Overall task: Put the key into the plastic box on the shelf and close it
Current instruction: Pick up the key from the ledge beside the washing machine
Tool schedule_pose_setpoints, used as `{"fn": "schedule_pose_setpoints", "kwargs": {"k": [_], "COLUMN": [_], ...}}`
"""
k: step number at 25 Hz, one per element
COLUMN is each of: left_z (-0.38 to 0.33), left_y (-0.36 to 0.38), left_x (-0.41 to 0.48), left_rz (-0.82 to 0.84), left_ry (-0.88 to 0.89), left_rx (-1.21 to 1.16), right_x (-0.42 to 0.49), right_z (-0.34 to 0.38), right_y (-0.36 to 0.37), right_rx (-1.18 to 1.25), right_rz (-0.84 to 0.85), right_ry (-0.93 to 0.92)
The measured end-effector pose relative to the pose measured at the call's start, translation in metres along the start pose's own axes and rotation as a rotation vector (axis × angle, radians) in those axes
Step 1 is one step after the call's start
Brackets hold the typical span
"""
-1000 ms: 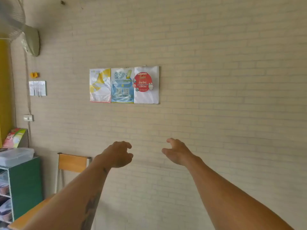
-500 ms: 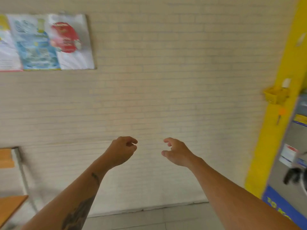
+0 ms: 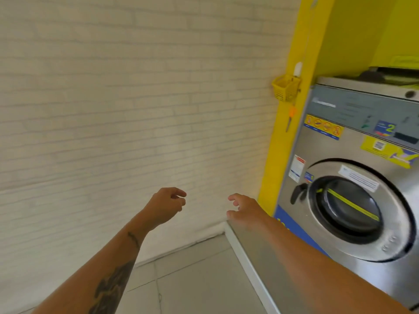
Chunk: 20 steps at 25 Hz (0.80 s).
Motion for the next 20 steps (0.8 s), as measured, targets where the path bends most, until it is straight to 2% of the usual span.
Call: {"fn": "schedule_pose_setpoints", "kwargs": {"k": [8,15,20], "left_z": [-0.017,0.014,0.045], "left_y": [0.150,0.240,0.305], "left_x": [0.124,0.254,0.354], "left_rz": [0.252,0.441,0.586], "left_ry": [-0.054,-0.138,-0.181], "left_rx": [-0.012,-0.069,0.026], "right_x": [0.062,0.156,0.240], "right_z": [-0.149,-0.249,-0.300], "right_y": [-0.043,-0.022,0.008], "right_rx": [-0.065,-0.099,-0.099], "right_rz": [0.008,0.095,0.078], "right_ry": [0.194,0.421,0.542]}}
Point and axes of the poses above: each hand's wrist, its own x-axis towards the middle knuckle, its own y-axis out of the palm, z = x × y, the point moved 9 cm from there along x, towards the middle knuckle, and after that the axes turned 1 degree about y, right-handed, at the moved point
